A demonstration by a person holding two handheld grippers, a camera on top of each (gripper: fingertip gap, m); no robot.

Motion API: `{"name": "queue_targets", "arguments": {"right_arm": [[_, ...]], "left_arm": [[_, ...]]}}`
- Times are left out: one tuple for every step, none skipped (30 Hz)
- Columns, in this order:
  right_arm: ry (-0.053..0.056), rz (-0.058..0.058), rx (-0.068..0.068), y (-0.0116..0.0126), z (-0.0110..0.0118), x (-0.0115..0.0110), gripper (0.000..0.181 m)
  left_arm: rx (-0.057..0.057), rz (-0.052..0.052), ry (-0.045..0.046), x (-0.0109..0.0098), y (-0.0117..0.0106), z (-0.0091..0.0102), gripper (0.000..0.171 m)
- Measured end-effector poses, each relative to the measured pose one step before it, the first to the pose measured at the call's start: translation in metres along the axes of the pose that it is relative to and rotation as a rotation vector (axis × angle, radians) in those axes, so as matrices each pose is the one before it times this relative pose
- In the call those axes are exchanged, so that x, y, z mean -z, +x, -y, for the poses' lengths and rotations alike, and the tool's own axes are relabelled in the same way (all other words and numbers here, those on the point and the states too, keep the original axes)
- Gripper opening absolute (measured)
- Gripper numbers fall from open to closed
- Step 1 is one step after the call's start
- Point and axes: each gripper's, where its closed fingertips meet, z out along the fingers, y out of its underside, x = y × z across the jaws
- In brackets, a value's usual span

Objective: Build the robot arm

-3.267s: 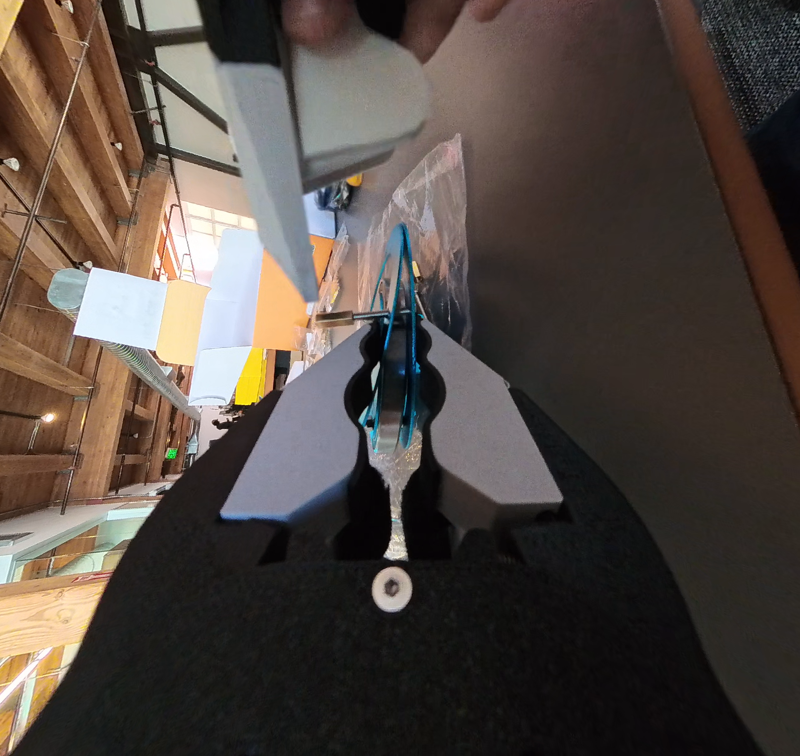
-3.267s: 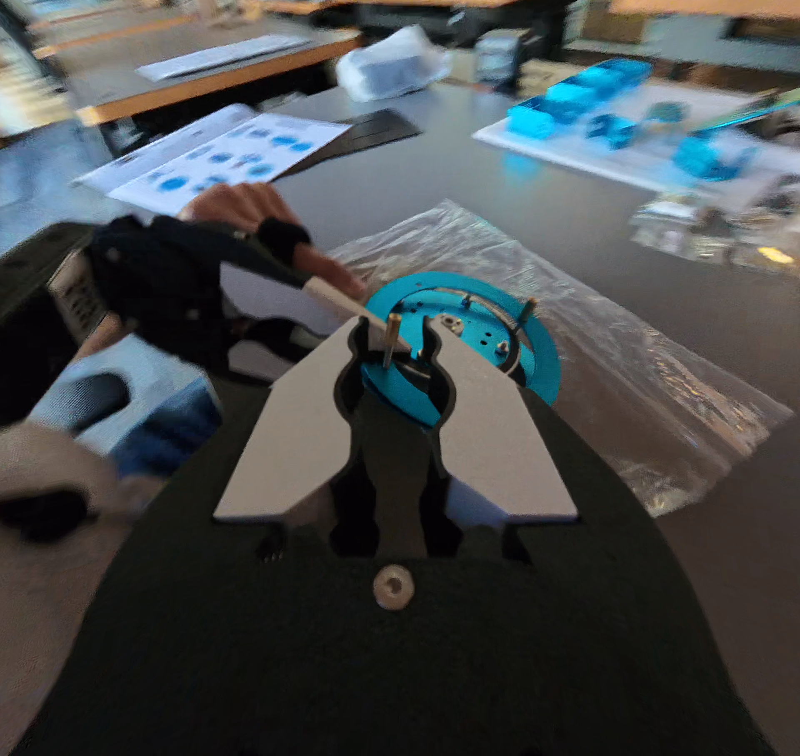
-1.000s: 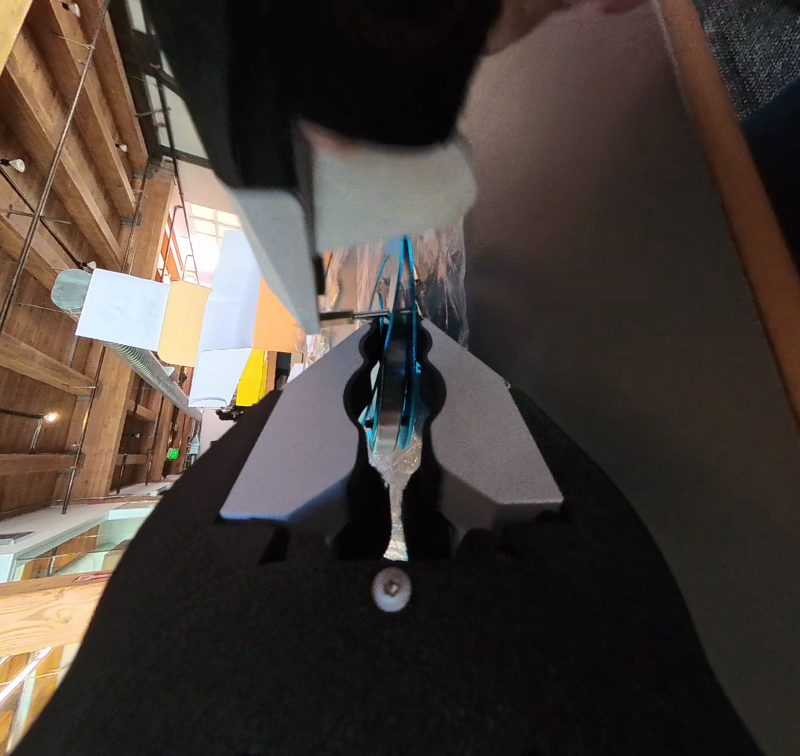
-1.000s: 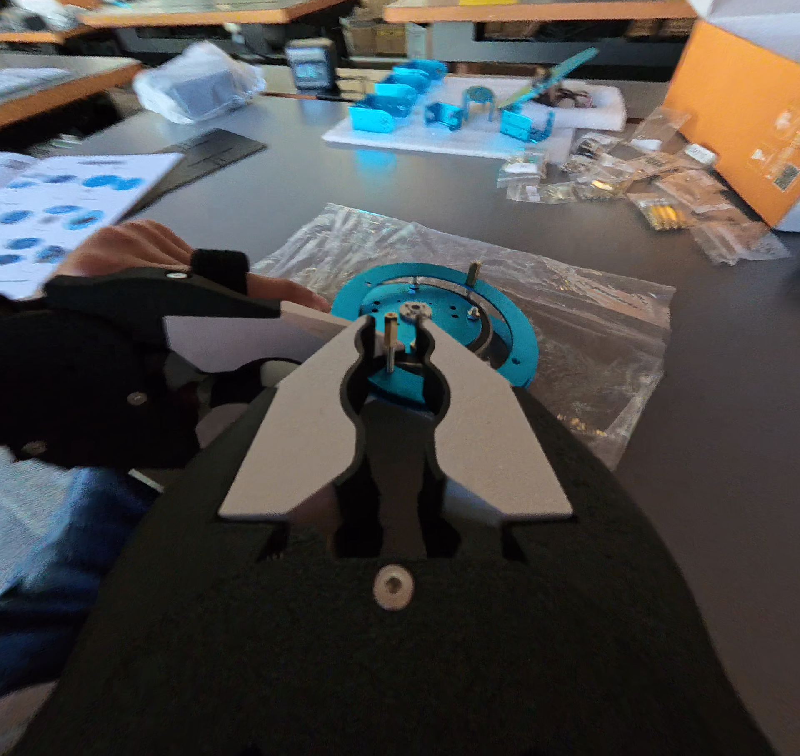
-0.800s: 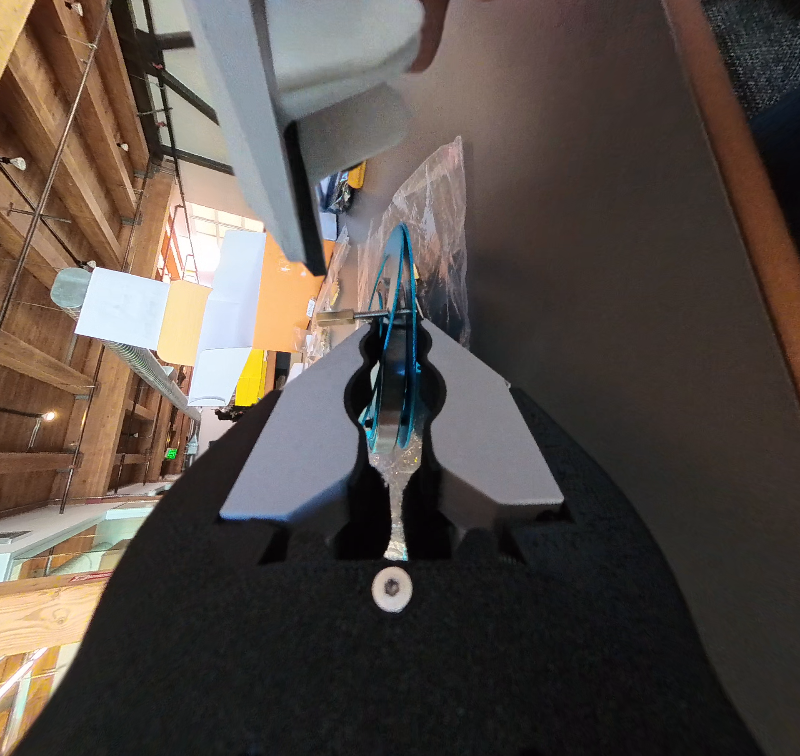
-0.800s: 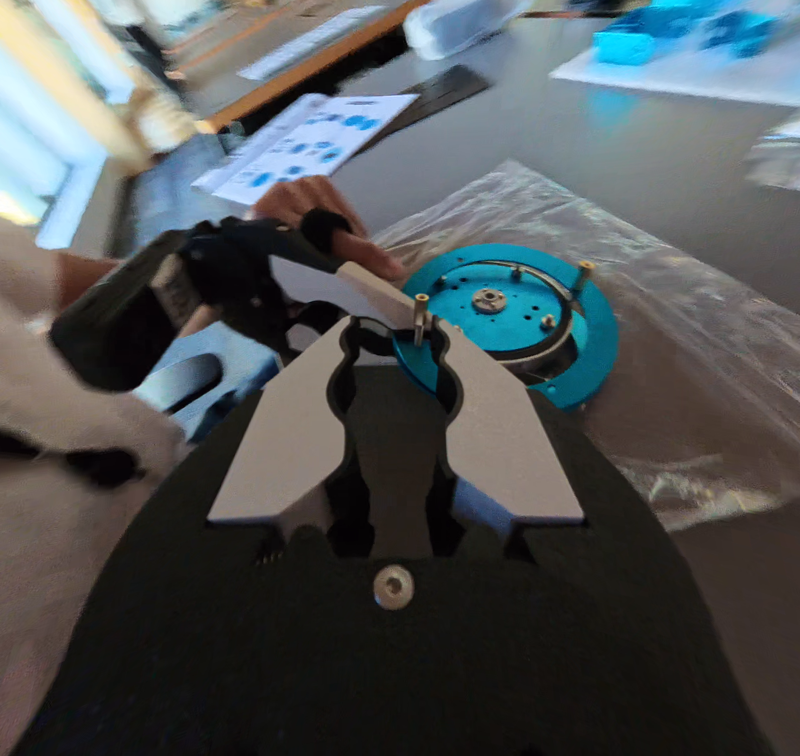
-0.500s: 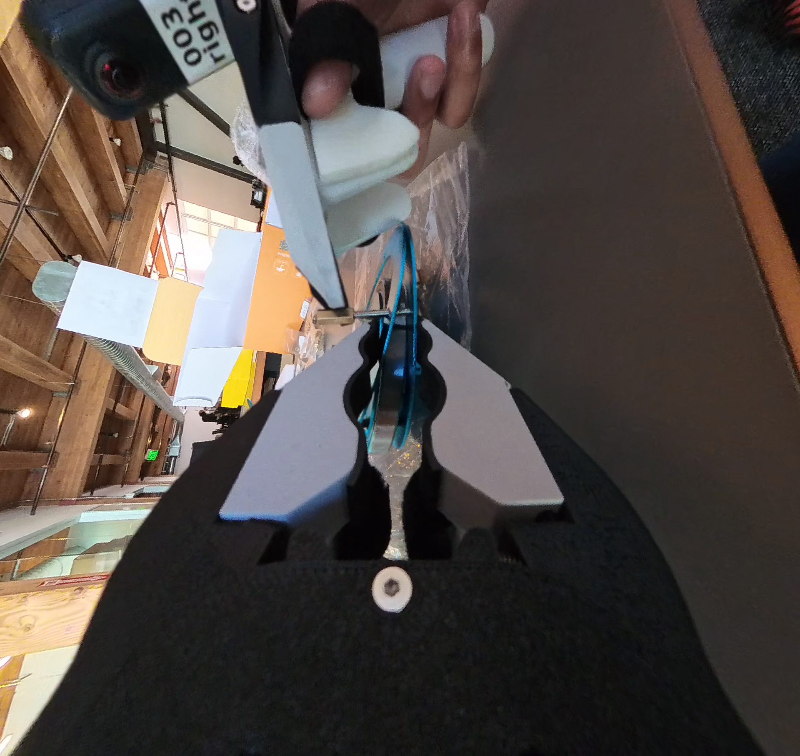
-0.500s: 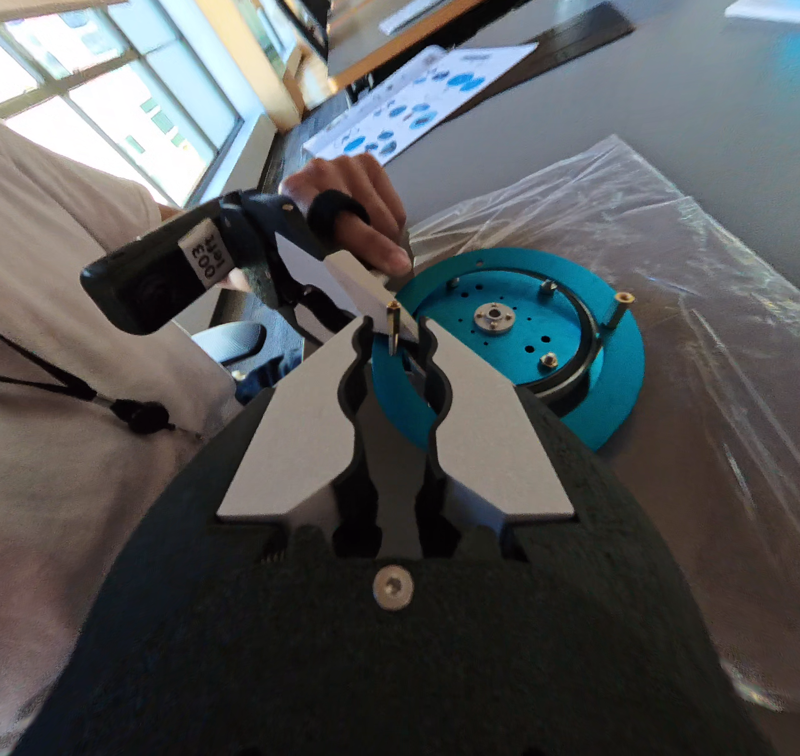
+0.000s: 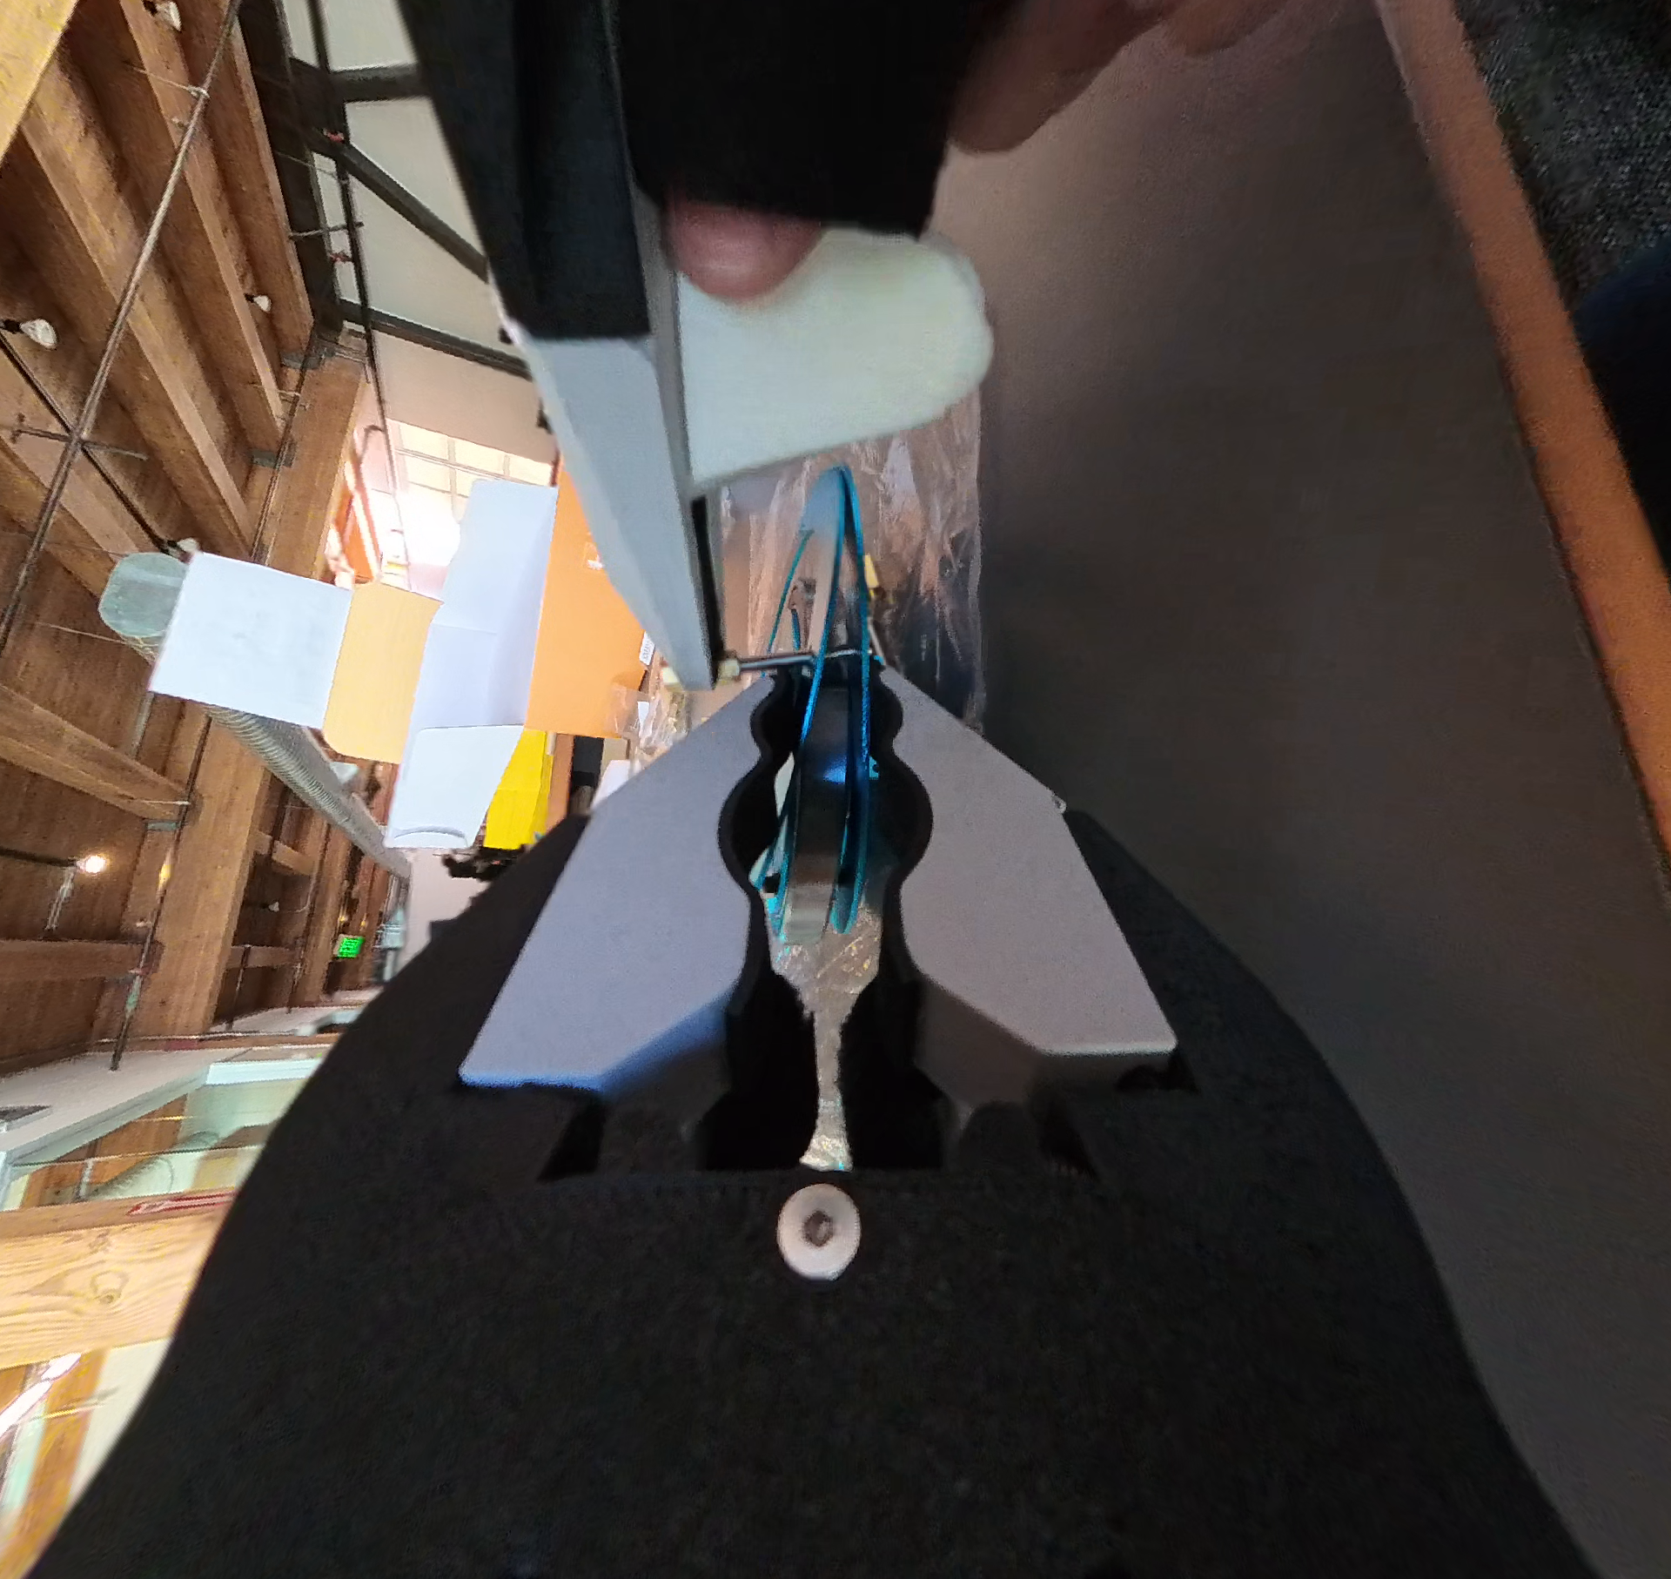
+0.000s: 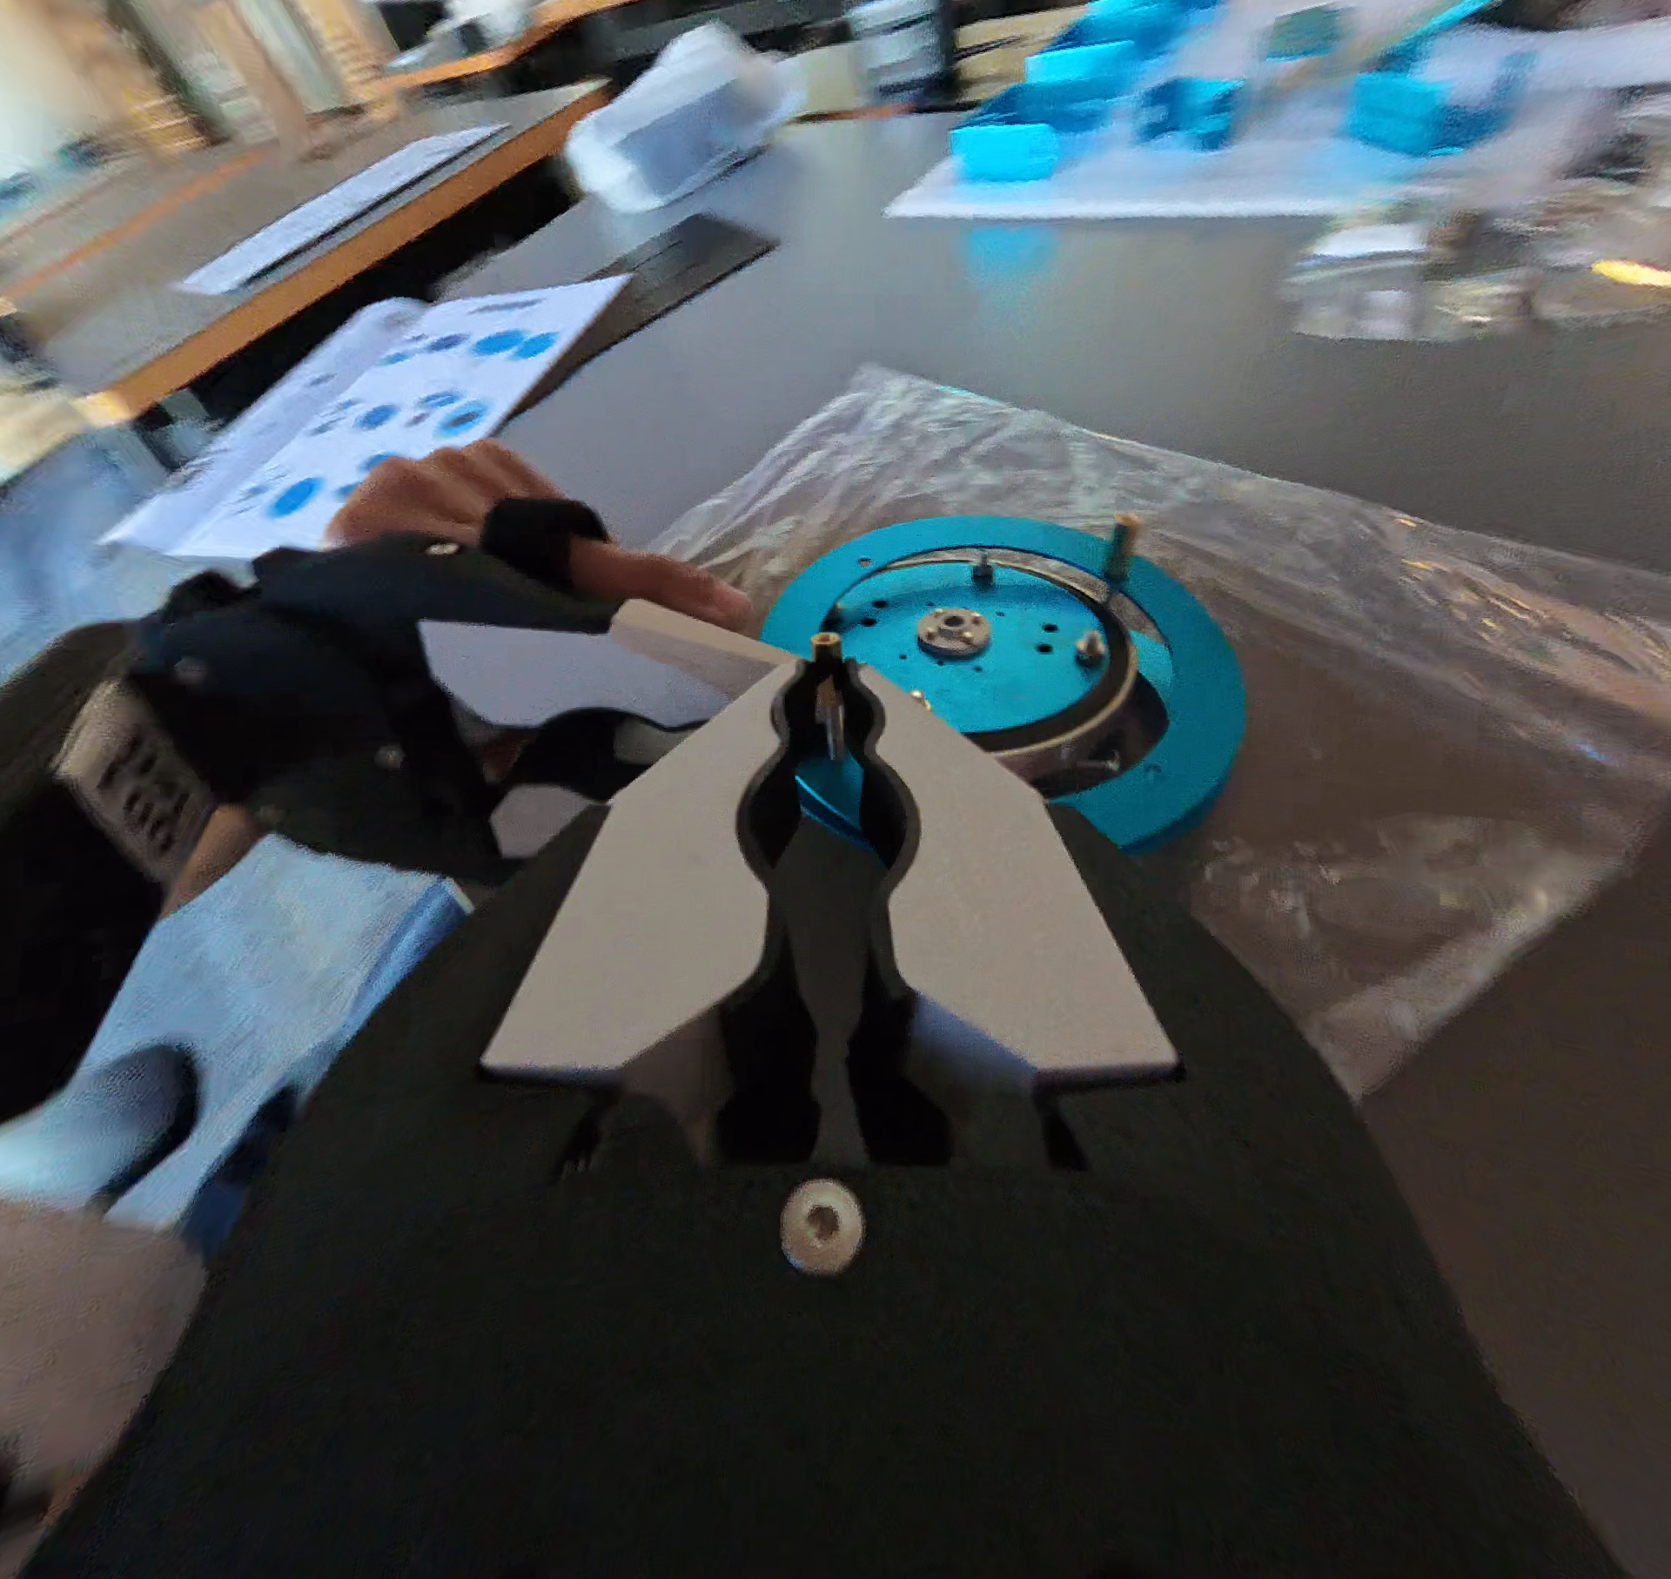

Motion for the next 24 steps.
{"name": "queue_targets", "arguments": {"right_arm": [[0.0242,-0.0976,0.0163,0.00075,-0.00123,0.00137,0.004],[0.0164,-0.0870,0.0274,0.00058,-0.00050,0.00119,0.004],[0.0122,-0.0706,0.0203,0.00044,0.00027,0.00103,0.005],[0.0104,-0.0572,0.0185,0.00004,0.00045,0.00035,0.004],[0.0052,-0.0438,0.0208,-0.00010,0.00006,-0.00031,0.005],[-0.0005,-0.0331,0.0219,0.00019,-0.00029,-0.00047,0.005],[-0.0024,-0.0159,0.0108,0.00013,0.00009,0.00011,0.005],[-0.0058,0.0105,-0.0116,-0.00010,0.00011,0.00055,0.005],[-0.0106,0.0382,-0.0146,0.00022,0.00047,0.00120,0.005],[-0.0075,0.0587,-0.0114,0.00058,0.00174,0.00231,0.005],[0.0086,0.0845,-0.0073,-0.00020,0.00575,0.00405,0.009],[-0.0067,0.1007,0.0058,0.00050,0.00575,0.00466,0.014],[-0.0378,0.1250,0.0130,-0.00017,0.00225,0.00410,0.015],[-0.0527,0.1303,-0.0015,0.00156,-0.00071,0.00375,0.015],[-0.0563,0.1312,-0.0122,0.00260,-0.00243,0.00306,0.021],[-0.0515,0.1323,-0.0102,0.00212,-0.00277,0.00254,0.028],[-0.0370,0.1048,-0.0007,0.00447,-0.00055,0.00169,0.031],[-0.0322,0.0873,0.0088,0.00395,-0.00018,0.00039,0.030],[-0.0206,0.0886,0.0198,0.00007,0.00089,-0.00141,0.025],[-0.0207,0.0804,0.0089,-0.00190,0.00114,-0.00330,0.023],[-0.0208,0.0695,0.0124,-0.00164,0.00092,-0.00465,0.023],[-0.0244,0.0480,0.0086,0.00132,0.00021,-0.00511,0.023],[-0.0352,0.0344,0.0033,0.00263,-0.00103,-0.00508,0.023],[-0.0328,0.0485,0.0014,-0.00107,-0.00038,-0.00503,0.023]], "left_arm": [[-0.0144,0.0026,-0.00015,-0.00016,0.00130,0.00093,0.015],[-0.0029,0.0003,0.00283,0.00011,0.00060,0.00120,0.015],[0.0060,-0.0025,0.00522,0.00032,0.00003,0.00117,0.015],[0.0038,-0.0009,0.00254,0.00038,-0.00002,0.00057,0.015],[-0.0031,0.0012,-0.00107,0.00017,0.00006,-0.00024,0.015],[-0.0055,0.0018,-0.00142,-0.00001,0.00015,-0.00040,0.015],[-0.0010,0.0002,-0.00037,0.00004,-0.00006,0.00004,0.015],[0.0024,-0.0014,0.00238,-0.00001,-0.00021,0.00045,0.015],[0.0035,-0.0009,0.00522,0.00011,-0.00019,0.00091,0.015],[0.0052,-0.0018,0.00401,-0.00007,-0.00014,0.00075,0.015],[0.0022,-0.0012,0.00102,-0.00010,-0.00001,0.00018,0.015],[-0.0008,0.0006,0.00036,0.00000,-0.00001,-0.00022,0.015],[0.0013,0.0001,0.00022,0.00015,0.00000,-0.00028,0.015],[0.0019,-0.0005,0.00030,0.00001,-0.00006,-0.00007,0.015],[-0.0003,-0.0001,0.00041,-0.00007,0.00004,-0.00007,0.015],[-0.0015,0.0004,0.00028,-0.00007,0.00002,-0.00003,0.015],[-0.0014,0.0004,0.00032,-0.00005,-0.00006,0.00001,0.015],[-0.0005,0.0001,0.00086,0.00008,0.00017,0.00001,0.015],[0.0000,0.0000,0.00124,0.00009,0.00000,0.00004,0.015],[-0.0005,0.0004,0.00080,-0.00002,0.00007,-0.00007,0.015],[-0.0013,0.0008,0.00051,0.00000,0.00017,0.00013,0.015],[-0.0021,0.0007,0.00003,-0.00006,0.00010,0.00008,0.015],[-0.0018,0.0002,-0.00022,-0.00004,0.00024,0.00014,0.015],[-0.0006,-0.0006,0.00030,-0.00004,0.00016,0.00010,0.015]]}}
